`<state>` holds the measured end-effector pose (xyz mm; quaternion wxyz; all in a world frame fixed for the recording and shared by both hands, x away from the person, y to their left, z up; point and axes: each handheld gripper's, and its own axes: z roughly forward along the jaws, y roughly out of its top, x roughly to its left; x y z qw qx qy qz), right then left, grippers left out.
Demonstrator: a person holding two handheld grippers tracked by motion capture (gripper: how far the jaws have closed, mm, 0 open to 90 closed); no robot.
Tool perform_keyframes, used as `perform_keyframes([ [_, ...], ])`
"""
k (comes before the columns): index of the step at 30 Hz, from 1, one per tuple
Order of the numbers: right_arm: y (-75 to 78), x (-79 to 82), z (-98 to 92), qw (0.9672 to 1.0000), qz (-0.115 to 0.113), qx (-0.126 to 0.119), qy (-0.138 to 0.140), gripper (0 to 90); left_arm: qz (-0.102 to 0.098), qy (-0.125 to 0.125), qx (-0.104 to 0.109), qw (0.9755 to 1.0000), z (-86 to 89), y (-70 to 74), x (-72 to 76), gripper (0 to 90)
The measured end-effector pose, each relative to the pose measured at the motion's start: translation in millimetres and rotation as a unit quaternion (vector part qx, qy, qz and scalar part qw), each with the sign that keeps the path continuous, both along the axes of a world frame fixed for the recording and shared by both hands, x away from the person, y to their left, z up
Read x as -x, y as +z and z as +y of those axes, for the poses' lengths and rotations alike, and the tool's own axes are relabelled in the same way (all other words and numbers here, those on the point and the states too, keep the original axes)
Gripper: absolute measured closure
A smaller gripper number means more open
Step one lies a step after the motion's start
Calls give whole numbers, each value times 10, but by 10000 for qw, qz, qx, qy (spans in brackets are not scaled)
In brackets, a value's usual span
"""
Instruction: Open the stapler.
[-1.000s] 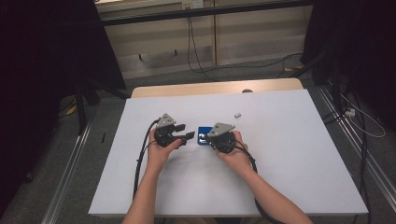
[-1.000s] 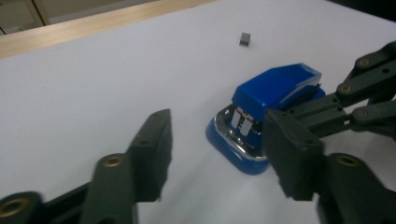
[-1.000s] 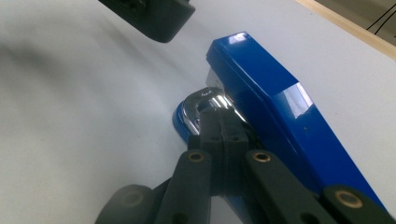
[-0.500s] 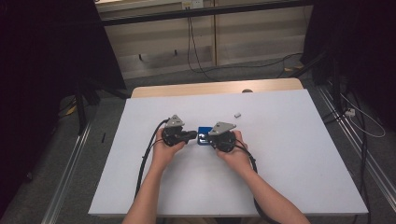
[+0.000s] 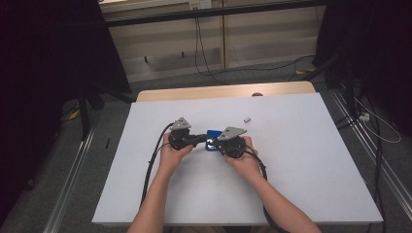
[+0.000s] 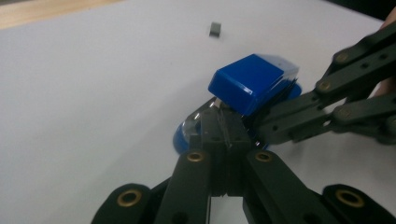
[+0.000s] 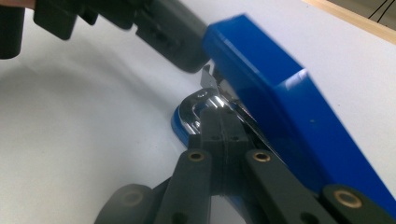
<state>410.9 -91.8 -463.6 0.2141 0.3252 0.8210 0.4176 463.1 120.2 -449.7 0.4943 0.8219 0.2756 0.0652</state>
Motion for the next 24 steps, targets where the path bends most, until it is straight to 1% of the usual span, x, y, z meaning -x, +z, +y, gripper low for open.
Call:
perform_keyframes([
  [2,-4,2,3,10000,-10,-21,2,900,-23,-14,103,9999,-2,36,9,900],
  [3,-9,5,7,10000,-7,-61,-12,900,-52,-10,100,9999,-7,45,11,900],
  [4,-12,8,13,9999,6,-99,-24,900,-66,-14,52,10000,-6,51,11,900],
  [6,-13,14,34,9999,-19,-94,-41,900,-63,-8,44,10000,-6,46,12,900],
  [8,-14,28,59,9999,-29,-113,-70,900,-49,-9,61,10000,-7,42,11,900],
  [9,-18,37,70,9998,-84,-134,-99,900,-57,-11,87,9999,-7,42,8,900],
  [11,-19,54,78,9990,-197,-348,-215,900,-60,-27,43,10000,-4,51,5,900],
  [12,-13,58,81,9984,-214,-440,-282,900,-47,-20,63,10000,-7,55,8,900],
  [14,1,59,89,9974,-271,-543,-400,900,-86,-41,82,9999,-9,67,7,900],
  [16,12,56,99,9970,-299,-584,-419,900,-89,-29,87,9999,-18,88,14,900],
  [17,11,53,105,9970,-279,-607,-397,900,-115,-19,137,9998,-27,93,17,900],
  [18,-5,53,112,9969,-316,-557,-455,900,-124,-11,134,9998,-31,106,22,900],
  [20,-14,51,110,9968,-309,-558,-490,900,-149,-35,164,9997,-34,120,27,900],
  [22,-11,42,89,9951,-353,-683,-624,900,-185,-40,169,9997,-39,126,28,900],
  [24,-7,31,66,9933,-352,-814,-734,900,-172,-28,190,9997,-39,128,32,900],
])
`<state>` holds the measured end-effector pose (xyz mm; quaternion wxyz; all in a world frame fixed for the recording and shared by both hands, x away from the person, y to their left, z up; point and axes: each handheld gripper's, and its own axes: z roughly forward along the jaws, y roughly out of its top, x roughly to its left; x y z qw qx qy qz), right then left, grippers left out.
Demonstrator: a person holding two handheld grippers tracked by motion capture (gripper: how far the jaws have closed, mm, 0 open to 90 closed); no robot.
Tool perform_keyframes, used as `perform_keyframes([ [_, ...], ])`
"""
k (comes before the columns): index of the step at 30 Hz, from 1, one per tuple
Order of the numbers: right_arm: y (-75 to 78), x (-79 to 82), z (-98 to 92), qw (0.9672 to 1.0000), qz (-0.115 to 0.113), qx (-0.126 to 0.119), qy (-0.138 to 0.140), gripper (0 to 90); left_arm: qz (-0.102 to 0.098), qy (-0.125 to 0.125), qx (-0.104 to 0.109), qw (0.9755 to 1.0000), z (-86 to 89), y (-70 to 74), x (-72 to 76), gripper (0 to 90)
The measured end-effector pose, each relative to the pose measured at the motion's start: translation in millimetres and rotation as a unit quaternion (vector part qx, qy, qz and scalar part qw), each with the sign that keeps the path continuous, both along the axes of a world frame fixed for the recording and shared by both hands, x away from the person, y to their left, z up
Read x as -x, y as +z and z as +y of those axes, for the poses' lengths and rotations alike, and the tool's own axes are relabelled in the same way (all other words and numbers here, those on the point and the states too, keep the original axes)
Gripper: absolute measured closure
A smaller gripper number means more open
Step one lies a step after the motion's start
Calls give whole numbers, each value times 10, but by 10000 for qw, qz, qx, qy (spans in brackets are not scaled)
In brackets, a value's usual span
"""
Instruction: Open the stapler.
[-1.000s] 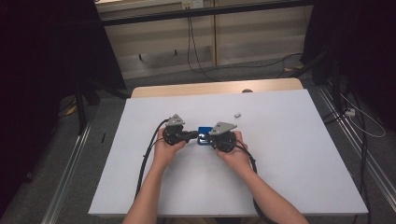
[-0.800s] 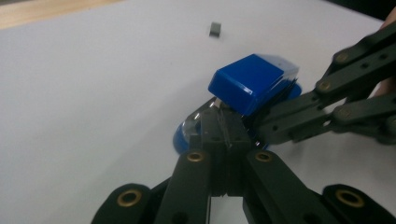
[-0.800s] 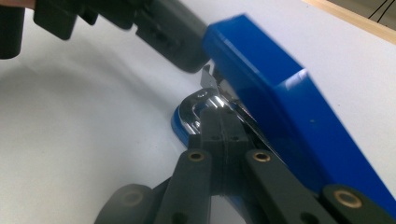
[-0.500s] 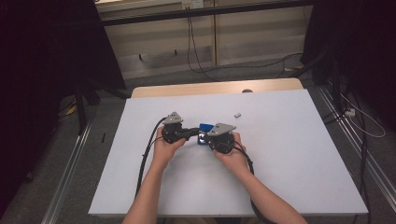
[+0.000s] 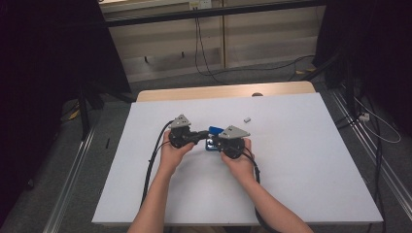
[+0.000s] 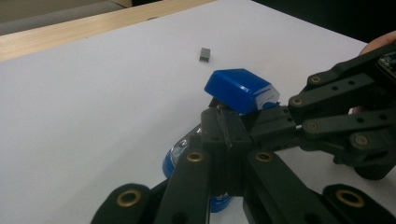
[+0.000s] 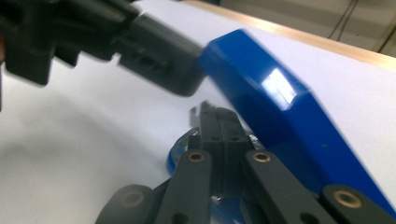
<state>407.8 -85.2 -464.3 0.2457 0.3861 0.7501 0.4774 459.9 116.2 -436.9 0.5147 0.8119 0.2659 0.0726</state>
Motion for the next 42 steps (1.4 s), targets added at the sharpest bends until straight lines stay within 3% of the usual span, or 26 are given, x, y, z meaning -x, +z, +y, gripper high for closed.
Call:
perform_keyframes([
  [4,-4,-1,-3,10000,28,34,-52,900,7,0,-9,10000,5,-14,-9,899],
  [5,1,10,-4,9999,-68,21,-98,900,18,7,-47,10000,8,-20,-11,898],
  [9,10,17,-4,9999,-96,4,-143,900,-8,57,-145,9999,-3,-59,-20,898],
  [12,17,21,-2,9998,-119,39,-144,900,-109,69,-67,9999,-25,-56,-21,898],
  [17,22,26,-5,9998,-134,99,-145,900,-87,102,-37,9999,-71,-83,-24,897],
  [21,24,29,-11,9997,-152,147,-156,900,-59,105,-226,9997,-94,-132,-36,900],
  [22,24,29,-11,9997,-152,147,-156,900,-30,102,-130,9999,-98,-146,-37,900],
  [28,39,27,-18,9994,-206,191,-196,900,-107,42,-170,9998,-102,-156,-34,900],
  [32,46,10,-7,9994,-160,222,-195,900,-226,50,-340,9992,-128,-157,-19,900],
  [34,46,1,5,9993,-168,268,-187,900,-205,11,-235,9995,-144,-176,-19,900],
  [42,101,-3,4,9986,-235,329,-327,900,-222,2,-441,9988,-171,-210,-16,900],
])
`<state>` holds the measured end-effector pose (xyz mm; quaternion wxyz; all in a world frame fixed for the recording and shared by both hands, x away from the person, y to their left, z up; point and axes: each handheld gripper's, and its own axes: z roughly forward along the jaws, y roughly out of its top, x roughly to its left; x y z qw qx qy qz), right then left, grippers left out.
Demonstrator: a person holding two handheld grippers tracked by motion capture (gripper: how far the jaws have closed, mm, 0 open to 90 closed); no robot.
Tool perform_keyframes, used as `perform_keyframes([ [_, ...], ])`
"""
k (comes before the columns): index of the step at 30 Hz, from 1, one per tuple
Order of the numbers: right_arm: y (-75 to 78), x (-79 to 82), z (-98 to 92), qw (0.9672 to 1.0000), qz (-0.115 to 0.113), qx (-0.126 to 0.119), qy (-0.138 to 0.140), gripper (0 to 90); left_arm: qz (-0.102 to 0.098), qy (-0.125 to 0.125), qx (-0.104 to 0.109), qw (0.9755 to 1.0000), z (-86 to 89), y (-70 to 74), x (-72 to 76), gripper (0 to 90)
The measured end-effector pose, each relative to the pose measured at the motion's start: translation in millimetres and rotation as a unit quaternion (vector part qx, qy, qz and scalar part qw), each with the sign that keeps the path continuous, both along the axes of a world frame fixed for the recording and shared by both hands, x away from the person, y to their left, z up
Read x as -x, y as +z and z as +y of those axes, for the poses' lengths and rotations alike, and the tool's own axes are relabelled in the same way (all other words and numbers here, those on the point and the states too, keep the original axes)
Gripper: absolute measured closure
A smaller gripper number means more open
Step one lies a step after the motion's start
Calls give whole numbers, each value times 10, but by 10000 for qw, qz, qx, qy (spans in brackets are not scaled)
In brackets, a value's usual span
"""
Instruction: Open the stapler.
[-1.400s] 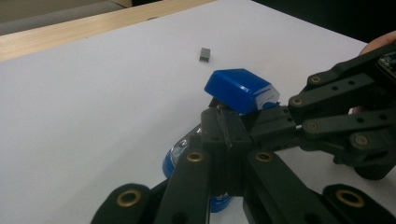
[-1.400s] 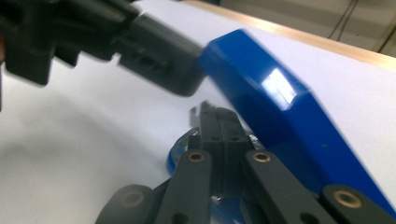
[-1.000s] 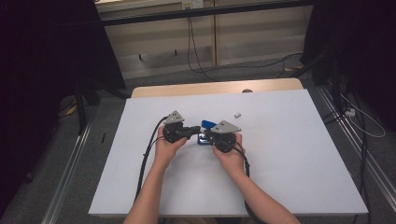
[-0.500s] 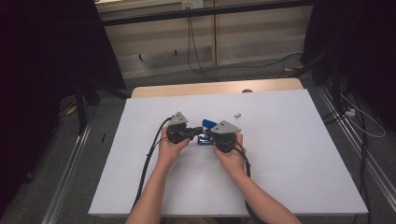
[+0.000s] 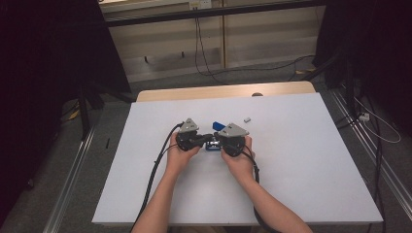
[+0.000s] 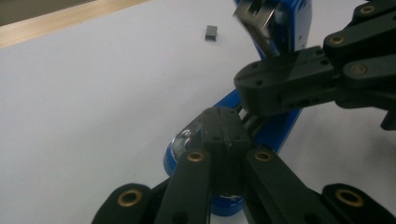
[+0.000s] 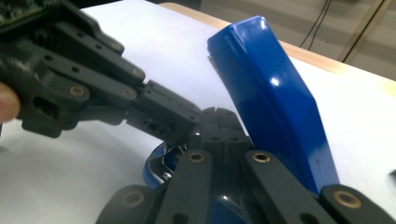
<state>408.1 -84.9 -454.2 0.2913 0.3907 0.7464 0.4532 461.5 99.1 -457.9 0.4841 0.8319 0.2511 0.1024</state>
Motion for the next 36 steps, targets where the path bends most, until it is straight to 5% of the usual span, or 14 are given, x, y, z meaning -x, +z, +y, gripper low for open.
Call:
perform_keyframes([
  [8,59,24,-39,9997,-121,180,-143,900,-113,-8,-95,9999,-57,-21,19,900],
  [30,187,90,-197,9961,-205,582,-624,900,-24,50,-7,10000,-57,-30,26,900],
  [36,209,94,-332,9963,-148,505,-677,900,-1,49,-12,10000,-51,-29,22,900],
])
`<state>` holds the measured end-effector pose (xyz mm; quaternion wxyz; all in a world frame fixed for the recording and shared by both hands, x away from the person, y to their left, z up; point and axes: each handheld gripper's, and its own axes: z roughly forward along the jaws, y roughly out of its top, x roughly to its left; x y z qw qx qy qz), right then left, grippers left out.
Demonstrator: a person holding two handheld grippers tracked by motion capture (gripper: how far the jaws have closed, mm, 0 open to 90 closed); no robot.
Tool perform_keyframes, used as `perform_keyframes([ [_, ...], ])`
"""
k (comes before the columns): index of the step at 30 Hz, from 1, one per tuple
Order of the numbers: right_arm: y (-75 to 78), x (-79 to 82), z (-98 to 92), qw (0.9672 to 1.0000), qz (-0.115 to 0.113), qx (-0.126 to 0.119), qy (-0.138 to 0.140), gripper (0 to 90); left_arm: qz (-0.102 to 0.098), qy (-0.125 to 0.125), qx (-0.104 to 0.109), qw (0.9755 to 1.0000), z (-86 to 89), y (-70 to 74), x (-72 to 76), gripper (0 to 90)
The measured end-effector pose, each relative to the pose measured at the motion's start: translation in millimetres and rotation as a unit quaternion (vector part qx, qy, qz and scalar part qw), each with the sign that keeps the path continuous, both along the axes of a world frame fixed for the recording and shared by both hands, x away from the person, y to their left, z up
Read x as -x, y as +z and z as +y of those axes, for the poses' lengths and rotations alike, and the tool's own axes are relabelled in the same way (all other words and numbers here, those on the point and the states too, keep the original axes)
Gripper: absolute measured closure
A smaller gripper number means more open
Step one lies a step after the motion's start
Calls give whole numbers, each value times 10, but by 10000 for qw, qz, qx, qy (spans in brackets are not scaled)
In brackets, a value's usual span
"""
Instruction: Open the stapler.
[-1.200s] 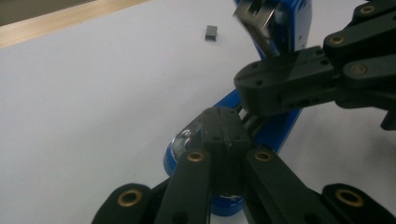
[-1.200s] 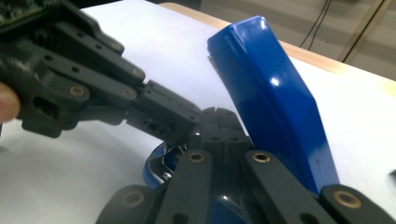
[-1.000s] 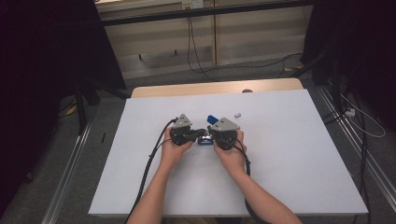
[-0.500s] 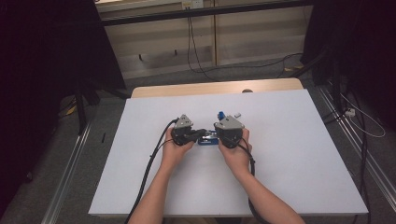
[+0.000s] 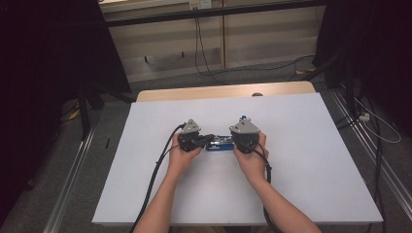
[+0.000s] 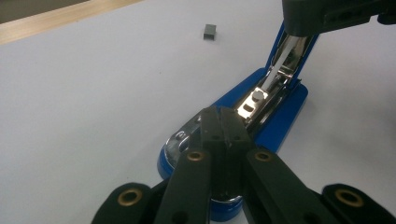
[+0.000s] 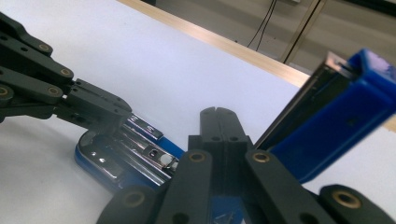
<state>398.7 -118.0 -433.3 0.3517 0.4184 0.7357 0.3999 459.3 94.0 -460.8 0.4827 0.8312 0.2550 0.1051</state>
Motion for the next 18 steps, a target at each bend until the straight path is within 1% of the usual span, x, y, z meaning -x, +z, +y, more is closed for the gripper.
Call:
perform_keyframes([
  [1,2,2,-8,10000,4,-29,30,900,-3,-10,18,10000,2,-3,-3,900],
  [3,6,13,6,9999,-4,118,32,900,6,-9,42,10000,3,-5,-2,900],
  [6,28,12,-15,9998,-41,142,-105,900,-8,16,40,10000,-1,-6,6,900],
  [7,32,7,-40,9998,-76,139,-118,900,-9,15,42,10000,0,-6,5,900],
  [8,33,1,-68,9998,-51,144,-121,900,9,6,47,10000,5,-8,2,900],
  [10,38,-1,-128,9998,-18,74,-170,900,44,17,107,9999,8,-14,1,900],
  [12,45,-6,-179,9998,-6,52,-201,900,35,18,92,10000,6,-12,1,900],
  [13,47,-8,-200,9998,8,-8,-186,900,36,18,66,10000,7,-9,1,900],
  [15,50,-8,-224,9998,22,-59,-176,900,41,17,88,10000,8,-11,0,900],
  [18,50,-2,-227,9999,9,-39,-151,900,31,17,70,10000,6,-10,4,900],
])
